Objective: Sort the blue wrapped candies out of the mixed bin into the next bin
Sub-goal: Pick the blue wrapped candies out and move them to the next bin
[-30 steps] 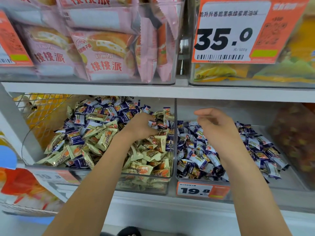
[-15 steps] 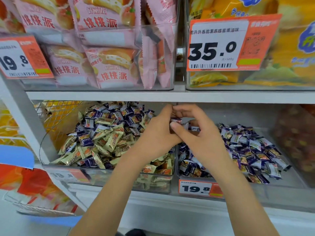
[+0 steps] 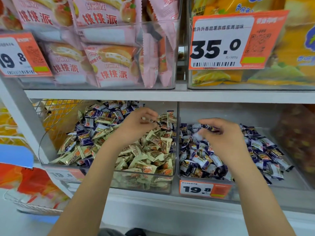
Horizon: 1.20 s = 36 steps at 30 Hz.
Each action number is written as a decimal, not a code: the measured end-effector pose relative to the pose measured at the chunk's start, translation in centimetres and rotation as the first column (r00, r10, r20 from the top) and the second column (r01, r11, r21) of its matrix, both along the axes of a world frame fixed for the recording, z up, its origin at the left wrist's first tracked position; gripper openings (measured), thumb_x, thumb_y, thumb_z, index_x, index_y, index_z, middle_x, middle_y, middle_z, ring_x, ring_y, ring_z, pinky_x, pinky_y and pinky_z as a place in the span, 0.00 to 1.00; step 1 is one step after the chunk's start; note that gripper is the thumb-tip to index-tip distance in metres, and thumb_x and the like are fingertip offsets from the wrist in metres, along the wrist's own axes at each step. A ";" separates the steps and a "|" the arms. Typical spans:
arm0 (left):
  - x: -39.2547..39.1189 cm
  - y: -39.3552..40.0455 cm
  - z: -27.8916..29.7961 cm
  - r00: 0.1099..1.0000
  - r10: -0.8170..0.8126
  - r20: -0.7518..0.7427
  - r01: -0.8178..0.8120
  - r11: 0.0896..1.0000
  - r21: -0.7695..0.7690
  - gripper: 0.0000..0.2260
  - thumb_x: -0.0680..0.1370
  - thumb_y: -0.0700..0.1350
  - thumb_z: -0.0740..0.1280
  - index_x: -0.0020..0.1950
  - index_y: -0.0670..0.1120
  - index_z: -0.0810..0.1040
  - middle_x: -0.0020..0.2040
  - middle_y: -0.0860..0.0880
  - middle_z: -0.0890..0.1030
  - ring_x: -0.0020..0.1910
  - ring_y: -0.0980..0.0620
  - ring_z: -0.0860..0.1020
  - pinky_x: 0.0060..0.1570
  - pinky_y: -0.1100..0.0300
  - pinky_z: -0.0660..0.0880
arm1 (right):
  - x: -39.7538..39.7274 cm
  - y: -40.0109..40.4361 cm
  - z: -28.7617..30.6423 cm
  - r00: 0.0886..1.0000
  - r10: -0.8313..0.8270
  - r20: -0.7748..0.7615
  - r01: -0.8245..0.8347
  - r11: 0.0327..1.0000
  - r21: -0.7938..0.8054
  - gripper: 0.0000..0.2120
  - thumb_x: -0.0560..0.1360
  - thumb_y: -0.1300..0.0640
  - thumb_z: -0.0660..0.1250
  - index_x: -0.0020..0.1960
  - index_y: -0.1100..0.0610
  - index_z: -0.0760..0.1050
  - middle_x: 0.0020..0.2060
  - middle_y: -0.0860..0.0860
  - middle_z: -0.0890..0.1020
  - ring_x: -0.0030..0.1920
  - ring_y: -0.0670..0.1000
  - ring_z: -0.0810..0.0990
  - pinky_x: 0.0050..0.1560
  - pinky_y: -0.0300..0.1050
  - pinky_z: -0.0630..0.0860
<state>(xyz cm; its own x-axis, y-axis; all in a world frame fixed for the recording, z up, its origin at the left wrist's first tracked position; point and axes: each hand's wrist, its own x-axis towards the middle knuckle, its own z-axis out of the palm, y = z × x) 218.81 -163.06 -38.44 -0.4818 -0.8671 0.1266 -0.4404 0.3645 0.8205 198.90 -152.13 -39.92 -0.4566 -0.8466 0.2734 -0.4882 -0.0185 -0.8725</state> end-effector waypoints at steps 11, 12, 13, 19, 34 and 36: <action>-4.7 -7.3 -4.1 0.693 -0.137 0.707 0.255 0.965 -0.062 0.35 0.75 0.52 0.68 0.76 0.46 0.54 0.76 0.44 0.56 0.74 0.45 0.56 0.71 0.57 0.54 | -0.5 -1.1 -0.6 0.997 -0.049 0.065 0.048 0.999 0.009 0.09 0.76 0.60 0.65 0.53 0.51 0.79 0.53 0.46 0.80 0.44 0.45 0.77 0.38 0.28 0.69; -4.8 -7.5 -4.1 0.666 -0.150 0.731 0.276 0.960 -0.054 0.35 0.75 0.54 0.67 0.76 0.46 0.55 0.76 0.44 0.57 0.74 0.45 0.57 0.71 0.56 0.55 | -0.4 -1.2 -0.6 0.996 -0.038 0.075 0.038 0.999 0.007 0.09 0.76 0.61 0.65 0.53 0.51 0.79 0.52 0.46 0.80 0.47 0.45 0.77 0.42 0.31 0.69; -5.0 -7.8 -4.3 0.652 -0.160 0.742 0.290 0.956 -0.048 0.34 0.75 0.56 0.65 0.76 0.46 0.56 0.76 0.45 0.58 0.74 0.45 0.58 0.71 0.56 0.56 | -0.3 -1.4 -0.6 0.996 -0.030 0.083 0.029 1.000 0.008 0.09 0.76 0.61 0.65 0.52 0.51 0.80 0.50 0.46 0.81 0.49 0.45 0.77 0.44 0.32 0.69; -6.0 -7.7 -5.6 0.753 -0.112 0.649 0.216 0.973 -0.083 0.34 0.76 0.54 0.65 0.76 0.47 0.52 0.75 0.41 0.57 0.73 0.40 0.56 0.71 0.48 0.57 | 0.4 -1.3 -0.4 0.993 -0.015 0.117 0.015 1.000 -0.006 0.09 0.75 0.63 0.65 0.51 0.53 0.80 0.47 0.47 0.82 0.52 0.48 0.78 0.52 0.38 0.71; -4.4 -6.7 -3.6 0.997 0.076 0.033 -0.075 0.997 -0.018 0.02 0.71 0.37 0.72 0.43 0.41 0.82 0.46 0.50 0.82 0.43 0.46 0.81 0.41 0.67 0.78 | -0.4 -1.2 -0.5 0.986 -0.052 0.159 0.061 0.997 -0.054 0.09 0.76 0.64 0.64 0.49 0.53 0.81 0.44 0.46 0.82 0.46 0.40 0.78 0.41 0.26 0.70; -3.0 -5.2 -2.3 0.994 0.093 -0.049 -0.093 0.996 -0.015 0.02 0.72 0.37 0.72 0.43 0.41 0.82 0.44 0.53 0.82 0.43 0.41 0.82 0.48 0.52 0.80 | -0.5 -1.0 -0.4 0.985 -0.052 0.167 0.063 0.996 -0.064 0.09 0.76 0.64 0.64 0.48 0.53 0.80 0.44 0.47 0.82 0.46 0.40 0.78 0.42 0.27 0.70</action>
